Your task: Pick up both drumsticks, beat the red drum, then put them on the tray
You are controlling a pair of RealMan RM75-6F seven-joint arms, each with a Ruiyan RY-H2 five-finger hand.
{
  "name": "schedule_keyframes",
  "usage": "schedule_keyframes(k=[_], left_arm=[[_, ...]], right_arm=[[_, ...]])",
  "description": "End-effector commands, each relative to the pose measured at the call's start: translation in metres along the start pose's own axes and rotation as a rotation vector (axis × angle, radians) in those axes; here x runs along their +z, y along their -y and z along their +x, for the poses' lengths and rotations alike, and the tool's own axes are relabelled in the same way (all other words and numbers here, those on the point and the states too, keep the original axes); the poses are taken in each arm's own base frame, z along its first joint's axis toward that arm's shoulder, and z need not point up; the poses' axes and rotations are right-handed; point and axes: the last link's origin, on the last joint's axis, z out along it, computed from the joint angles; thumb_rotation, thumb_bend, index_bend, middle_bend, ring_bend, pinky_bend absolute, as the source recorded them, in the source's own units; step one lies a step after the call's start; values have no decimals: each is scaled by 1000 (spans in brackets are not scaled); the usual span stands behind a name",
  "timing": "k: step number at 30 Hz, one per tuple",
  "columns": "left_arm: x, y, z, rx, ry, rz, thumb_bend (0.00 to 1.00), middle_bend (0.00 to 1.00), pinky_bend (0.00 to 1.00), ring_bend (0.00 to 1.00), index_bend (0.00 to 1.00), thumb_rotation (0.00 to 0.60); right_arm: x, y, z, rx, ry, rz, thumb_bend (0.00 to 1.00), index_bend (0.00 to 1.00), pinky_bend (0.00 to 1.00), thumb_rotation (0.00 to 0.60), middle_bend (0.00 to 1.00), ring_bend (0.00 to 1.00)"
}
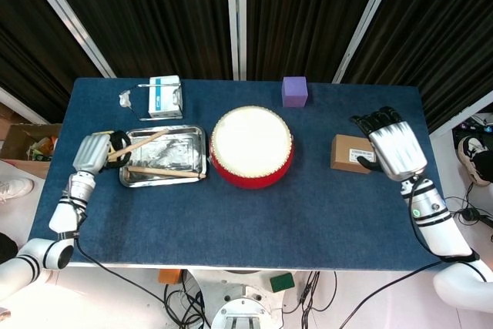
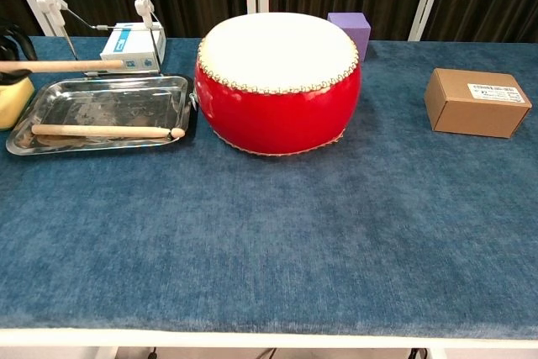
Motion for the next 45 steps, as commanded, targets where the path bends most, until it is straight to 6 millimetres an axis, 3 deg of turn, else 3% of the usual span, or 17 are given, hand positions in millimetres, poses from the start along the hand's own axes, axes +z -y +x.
schedule_keyframes(k=[1, 7, 11, 14, 20, 24, 28, 32, 39, 45], left_arm=[[3, -8, -16, -13, 29, -45, 527, 638, 527, 515, 673, 600], [10, -23, -31, -6, 67, -101, 520, 593, 505, 464, 657, 600], [14, -24, -36, 45, 107, -96, 478, 351, 396, 279, 445, 600], [11, -23, -35, 85, 119, -89, 429, 239, 328, 196, 301, 600], [-1, -18, -26, 96, 164, -22, 338, 147, 257, 133, 144, 600], [-14, -12, -3, 74, 96, 33, 270, 98, 219, 90, 82, 600], [-40, -1, 29, 94, -66, 94, 247, 105, 221, 91, 87, 600], [-71, 10, 49, 178, -195, 116, 243, 133, 217, 91, 125, 600], [-133, 23, 43, 225, -207, 131, 244, 151, 213, 93, 142, 600], [-185, 15, 27, 196, -177, 108, 244, 162, 214, 107, 154, 600]], right_arm=[[-4, -2, 0, 4, -3, -11, 0, 290, 269, 600, 418, 295], [-8, -3, 0, 9, -7, -18, 0, 291, 269, 600, 418, 295], [-10, -3, 0, 12, -10, -19, 0, 291, 270, 600, 419, 295], [-13, -5, 0, 16, -11, -26, 0, 290, 271, 600, 421, 295], [-17, -14, -10, 28, 20, -51, 0, 290, 272, 600, 422, 295], [-19, -21, -20, 35, 50, -71, 0, 290, 272, 600, 422, 294], [-26, -31, -32, 49, 84, -107, 3, 290, 274, 600, 418, 287], [-39, -41, -47, 91, 141, -146, 57, 250, 250, 600, 374, 213], [-72, -50, -59, 195, 114, -187, 122, 177, 208, 600, 295, 143], [-114, -49, -66, 207, 81, -233, 122, 176, 204, 600, 289, 135]])
